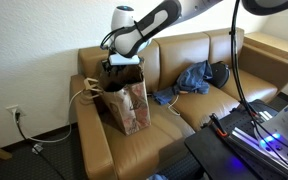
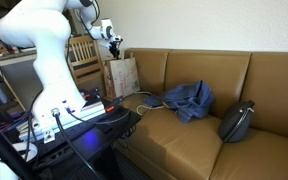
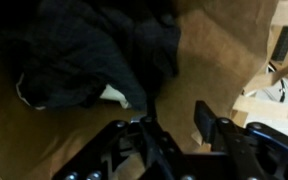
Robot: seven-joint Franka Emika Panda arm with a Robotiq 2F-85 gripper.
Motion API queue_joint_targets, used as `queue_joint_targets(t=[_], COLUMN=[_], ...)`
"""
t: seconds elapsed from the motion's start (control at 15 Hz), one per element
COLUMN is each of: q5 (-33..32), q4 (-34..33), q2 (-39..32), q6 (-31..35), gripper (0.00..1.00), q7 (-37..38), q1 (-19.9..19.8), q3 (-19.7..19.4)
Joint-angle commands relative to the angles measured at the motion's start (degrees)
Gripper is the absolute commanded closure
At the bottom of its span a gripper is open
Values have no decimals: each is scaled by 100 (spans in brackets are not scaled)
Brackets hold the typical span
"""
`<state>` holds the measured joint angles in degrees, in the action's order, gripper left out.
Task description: Pick up the cloth from the brown bag and put it on the couch.
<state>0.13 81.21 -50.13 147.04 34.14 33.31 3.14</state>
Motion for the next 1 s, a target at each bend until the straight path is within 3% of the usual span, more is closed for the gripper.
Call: queue_joint_targets(t=[0.0,0.2,0.27,0.6,0.93], q5=[-27,-280,-341,-498,-465], q4=[54,-90,-90,-32,-137], q2=[53,-155,-220,-422,-524], q6=[-943,-1353,-1268,-791,-907], gripper=[24,3,1,0,0], q7=[-83,14,7,299,265], q1=[-1,135,147,235,227], q3=[30,-104,-115,-282,-253])
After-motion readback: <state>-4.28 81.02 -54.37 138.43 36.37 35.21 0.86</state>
